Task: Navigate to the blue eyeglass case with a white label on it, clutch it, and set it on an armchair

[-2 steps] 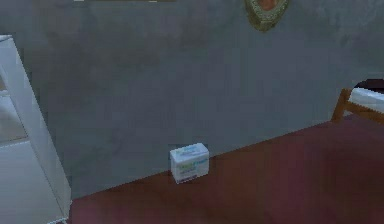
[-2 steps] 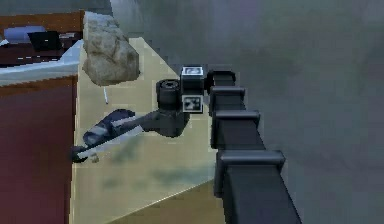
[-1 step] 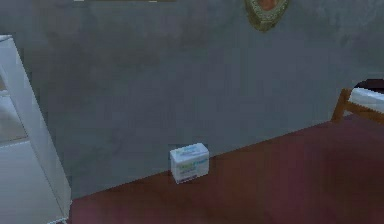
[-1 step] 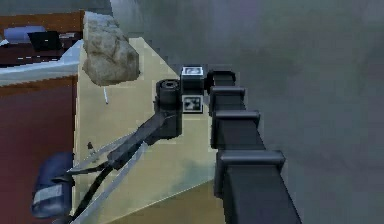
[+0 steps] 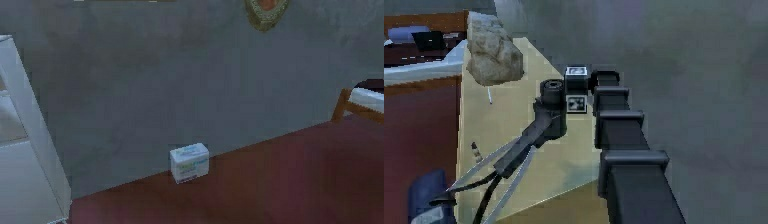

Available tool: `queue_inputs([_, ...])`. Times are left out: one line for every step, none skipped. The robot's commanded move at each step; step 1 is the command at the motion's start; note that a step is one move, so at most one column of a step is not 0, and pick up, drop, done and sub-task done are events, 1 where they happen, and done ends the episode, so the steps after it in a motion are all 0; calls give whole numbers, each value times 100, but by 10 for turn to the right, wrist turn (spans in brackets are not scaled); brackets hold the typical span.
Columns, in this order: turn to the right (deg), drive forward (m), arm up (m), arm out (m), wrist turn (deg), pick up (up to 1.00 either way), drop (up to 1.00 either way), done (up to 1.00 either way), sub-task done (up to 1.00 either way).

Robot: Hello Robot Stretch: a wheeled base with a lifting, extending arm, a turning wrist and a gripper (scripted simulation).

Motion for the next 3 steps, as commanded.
queue_inputs([0,0,0,-18,0,0,0,0,0])
queue_inputs([-450,0,0,0,0,0,0,0,0])
queue_inputs([-240,0,0,0,0,0,0,0,0])
